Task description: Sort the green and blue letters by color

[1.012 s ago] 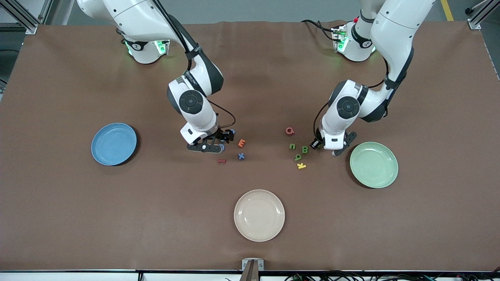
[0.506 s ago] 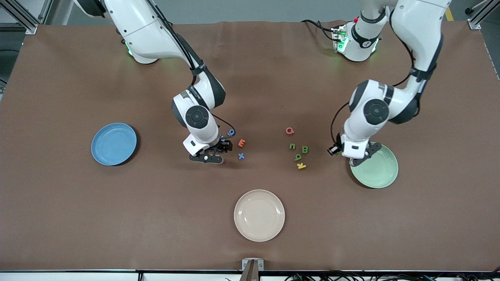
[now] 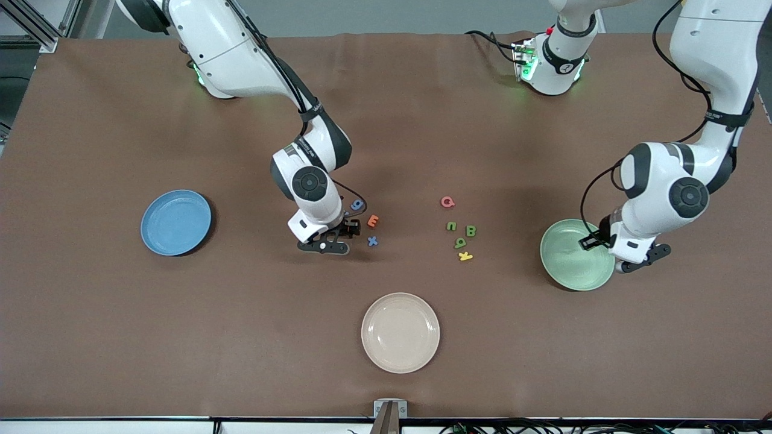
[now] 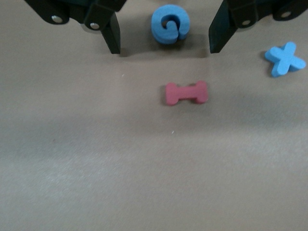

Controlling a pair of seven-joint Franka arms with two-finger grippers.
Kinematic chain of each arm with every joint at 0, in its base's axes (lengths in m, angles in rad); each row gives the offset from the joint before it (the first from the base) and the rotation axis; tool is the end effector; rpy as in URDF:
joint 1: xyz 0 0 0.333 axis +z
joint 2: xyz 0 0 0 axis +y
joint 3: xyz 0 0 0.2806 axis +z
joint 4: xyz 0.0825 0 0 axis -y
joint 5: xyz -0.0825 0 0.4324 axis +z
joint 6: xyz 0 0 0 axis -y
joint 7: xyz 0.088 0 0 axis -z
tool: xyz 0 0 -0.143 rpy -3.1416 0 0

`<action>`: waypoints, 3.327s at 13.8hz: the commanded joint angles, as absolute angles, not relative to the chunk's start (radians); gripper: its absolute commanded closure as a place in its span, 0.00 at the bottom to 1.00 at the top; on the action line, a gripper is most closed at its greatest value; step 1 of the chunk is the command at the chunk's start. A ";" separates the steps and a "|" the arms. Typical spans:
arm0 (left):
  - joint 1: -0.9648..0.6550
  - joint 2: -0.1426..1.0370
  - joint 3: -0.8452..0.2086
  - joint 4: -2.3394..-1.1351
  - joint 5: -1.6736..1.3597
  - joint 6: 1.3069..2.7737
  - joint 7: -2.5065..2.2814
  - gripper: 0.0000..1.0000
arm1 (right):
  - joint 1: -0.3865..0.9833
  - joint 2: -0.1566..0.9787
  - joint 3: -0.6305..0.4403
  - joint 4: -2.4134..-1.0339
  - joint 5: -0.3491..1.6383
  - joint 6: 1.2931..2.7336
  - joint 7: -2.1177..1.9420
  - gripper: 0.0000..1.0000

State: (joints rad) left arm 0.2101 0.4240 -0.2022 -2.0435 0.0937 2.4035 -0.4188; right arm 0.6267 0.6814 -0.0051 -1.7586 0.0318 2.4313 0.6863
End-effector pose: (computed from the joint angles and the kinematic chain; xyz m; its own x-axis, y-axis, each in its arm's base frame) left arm 0.6056 0.0011 0.1253 0.9305 0.3618 -0.0575 0.3624 -0.9320 0.0002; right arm 0.5440 0.3906 0.0782 0.9960 -0.0876 -0.0178 -0.0877 -0.9961 -0.0078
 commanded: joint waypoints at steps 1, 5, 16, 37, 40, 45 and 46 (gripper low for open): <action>0.244 0.460 -0.212 -2.006 0.109 2.402 -0.365 0.83 | 0.652 0.681 -0.003 -1.753 0.015 2.418 0.721 0.17; 0.242 0.456 -0.210 -2.002 0.107 2.401 -0.370 0.00 | 0.658 0.681 -0.005 -1.756 0.011 2.418 0.718 0.25; 0.106 0.394 -0.293 -1.994 0.107 2.353 -0.600 0.00 | 0.635 0.675 -0.006 -1.755 -0.005 2.383 0.710 1.00; -0.187 0.604 -0.334 -1.983 0.276 2.543 -0.603 0.46 | -0.044 0.334 -0.005 -2.187 -0.014 2.369 -0.325 0.30; -0.184 0.612 -0.336 -1.983 0.276 2.543 -0.603 0.68 | -0.038 0.315 0.000 -2.187 0.006 2.335 -0.299 0.00; -0.150 0.537 -0.333 -1.986 0.276 2.527 -0.592 1.00 | 0.220 0.291 0.017 -2.145 0.015 2.283 0.171 0.00; -0.134 0.499 -0.331 -1.983 0.276 2.489 -0.588 1.00 | 0.285 0.296 0.017 -2.123 0.034 2.290 0.261 0.00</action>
State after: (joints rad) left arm -0.1623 0.5789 -0.3329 -1.9734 0.2565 2.5301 -0.5908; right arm 0.1897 0.3083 0.0239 -2.1433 0.0090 2.2981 0.1232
